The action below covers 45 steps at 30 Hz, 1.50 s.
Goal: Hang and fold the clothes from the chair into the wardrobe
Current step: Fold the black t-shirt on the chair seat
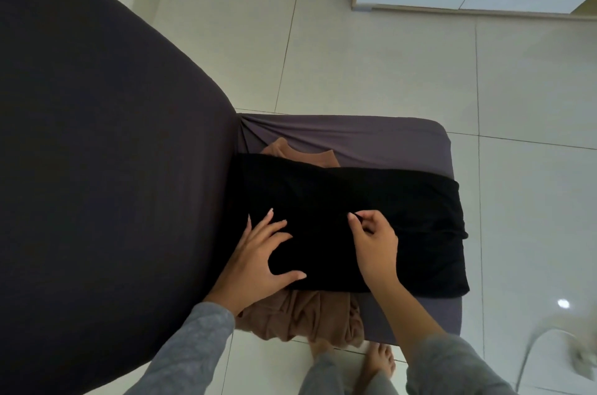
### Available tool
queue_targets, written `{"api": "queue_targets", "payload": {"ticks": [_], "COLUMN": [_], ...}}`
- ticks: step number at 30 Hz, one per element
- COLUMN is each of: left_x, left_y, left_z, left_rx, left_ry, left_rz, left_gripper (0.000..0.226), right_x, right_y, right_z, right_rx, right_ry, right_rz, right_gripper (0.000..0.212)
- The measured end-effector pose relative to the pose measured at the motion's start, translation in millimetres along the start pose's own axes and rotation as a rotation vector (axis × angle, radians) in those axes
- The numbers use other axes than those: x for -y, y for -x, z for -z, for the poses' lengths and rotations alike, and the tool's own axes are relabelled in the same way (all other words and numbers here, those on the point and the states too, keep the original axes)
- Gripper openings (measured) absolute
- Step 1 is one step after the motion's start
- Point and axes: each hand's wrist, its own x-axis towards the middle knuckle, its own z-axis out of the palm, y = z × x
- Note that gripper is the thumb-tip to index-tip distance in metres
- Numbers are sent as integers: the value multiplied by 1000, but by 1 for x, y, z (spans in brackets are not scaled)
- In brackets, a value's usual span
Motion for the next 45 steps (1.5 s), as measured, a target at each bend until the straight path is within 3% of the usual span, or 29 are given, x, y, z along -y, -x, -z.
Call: {"api": "queue_targets", "payload": {"ticks": [3,9,16,17,19,22,25,27,30,34,39,42,45], "left_x": [3,0,-18,-20,-23,-30,-35,-41,-52,-64,-86,-101,-118], "left_y": [-8,-21,-41,-44,-53,-70,-87,-93,-91,-81,-81,-84,-91], "left_z": [1,8,6,7,8,10,12,12,6,-8,-43,-75,-103], "left_rx": [-95,-65,-272,-274,-256,-196,-176,-259,-411,-461,-148,62,151], "left_ry": [40,145,268,245,181,27,15,64,-78,-201,-289,-334,-416], "left_rz": [73,140,460,494,541,749,938,970,819,390,25,-89,-89], "left_gripper": [32,42,9,10,34,50,42,25,16,16,36,44,51], "right_x": [7,4,-6,-6,-6,-5,-5,-3,-3,-12,-44,-70,-86], "right_y": [-6,-14,-8,-8,-10,-12,-15,-17,-18,-15,-11,-9,-14], "right_z": [0,3,7,8,12,17,25,30,40,59,92,106,117], "right_rx": [-6,-42,78,94,95,95,98,83,44,-61,-249,-186,-137], "right_ry": [5,51,7,30,58,71,62,59,83,301,388,353,294], "right_rz": [15,-55,-84,-64,-40,-44,-25,-6,43,137,-99,-267,-301], "right_gripper": [10,14,23,25,27,28,28,27,19,14,40,51,54]}}
